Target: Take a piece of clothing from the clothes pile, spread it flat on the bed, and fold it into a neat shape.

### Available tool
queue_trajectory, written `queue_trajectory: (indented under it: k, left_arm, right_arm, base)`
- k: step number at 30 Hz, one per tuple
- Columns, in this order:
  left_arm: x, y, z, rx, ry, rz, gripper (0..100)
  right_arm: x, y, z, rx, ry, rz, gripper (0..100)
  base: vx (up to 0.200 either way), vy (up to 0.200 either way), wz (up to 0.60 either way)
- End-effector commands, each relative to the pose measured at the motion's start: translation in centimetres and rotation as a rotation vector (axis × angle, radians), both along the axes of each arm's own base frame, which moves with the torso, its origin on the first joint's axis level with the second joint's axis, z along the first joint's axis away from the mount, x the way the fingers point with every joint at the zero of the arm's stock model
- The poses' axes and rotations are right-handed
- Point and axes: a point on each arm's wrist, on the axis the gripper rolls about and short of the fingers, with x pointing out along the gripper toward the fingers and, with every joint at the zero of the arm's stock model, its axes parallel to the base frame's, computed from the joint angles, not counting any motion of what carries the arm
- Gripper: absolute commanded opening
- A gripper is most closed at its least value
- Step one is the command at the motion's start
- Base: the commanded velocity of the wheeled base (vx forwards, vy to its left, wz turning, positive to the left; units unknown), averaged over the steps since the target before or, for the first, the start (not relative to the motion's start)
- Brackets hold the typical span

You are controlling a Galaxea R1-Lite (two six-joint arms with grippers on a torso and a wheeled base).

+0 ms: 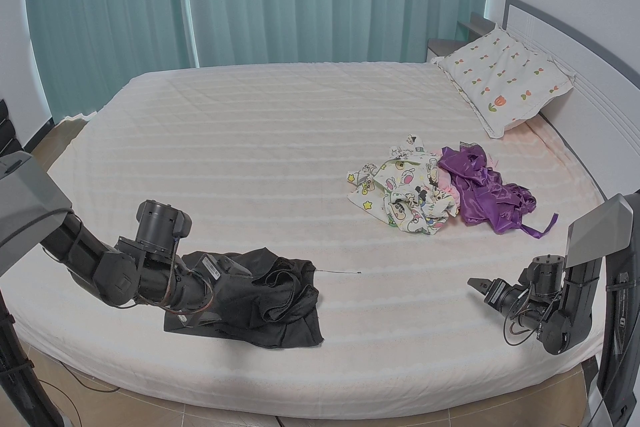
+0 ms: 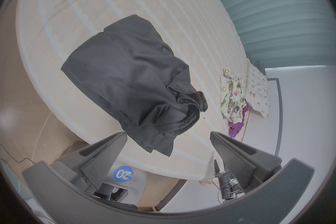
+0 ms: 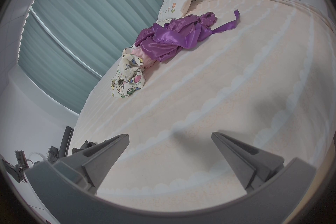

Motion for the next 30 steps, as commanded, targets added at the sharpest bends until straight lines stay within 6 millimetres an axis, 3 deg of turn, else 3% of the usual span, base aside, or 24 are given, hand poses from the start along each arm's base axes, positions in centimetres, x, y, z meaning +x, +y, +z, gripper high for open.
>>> queue_trajectory:
  k: [1,7,15,22,26,30]
  left_arm:
    - [0.5,1.4,0.0,-0.017,0.002,0.032,100]
    - [0.8,3.4,-0.7,-0.033,0.03,0.074,100]
    - [1.2,3.9,-1.2,-0.028,0.03,0.087,100]
    - [1.8,4.2,-2.0,-0.02,-0.009,0.094,100]
    - [1.6,4.3,-2.2,-0.021,0.001,0.094,100]
    - [1.3,4.3,-2.5,-0.016,-0.004,0.093,100]
  right_arm:
    - [0.1,0.1,0.0,0.001,-0.004,0.002,100]
    - [0.1,0.9,0.7,0.003,-0.038,0.031,100]
    - [-0.3,3.6,1.5,0.006,-0.068,0.113,100]
    - [-2.5,8.5,7.1,0.147,-0.181,0.241,100]
    - [-2.1,10.1,7.3,0.154,-0.199,0.285,100]
    - [-0.9,13.4,7.1,0.167,-0.208,0.362,100]
  base:
    - [0.0,0.2,0.0]
    - [0.0,0.2,0.0]
    - [0.0,0.2,0.0]
    - [0.0,0.2,0.0]
    - [0.0,0.2,0.0]
    - [0.0,0.2,0.0]
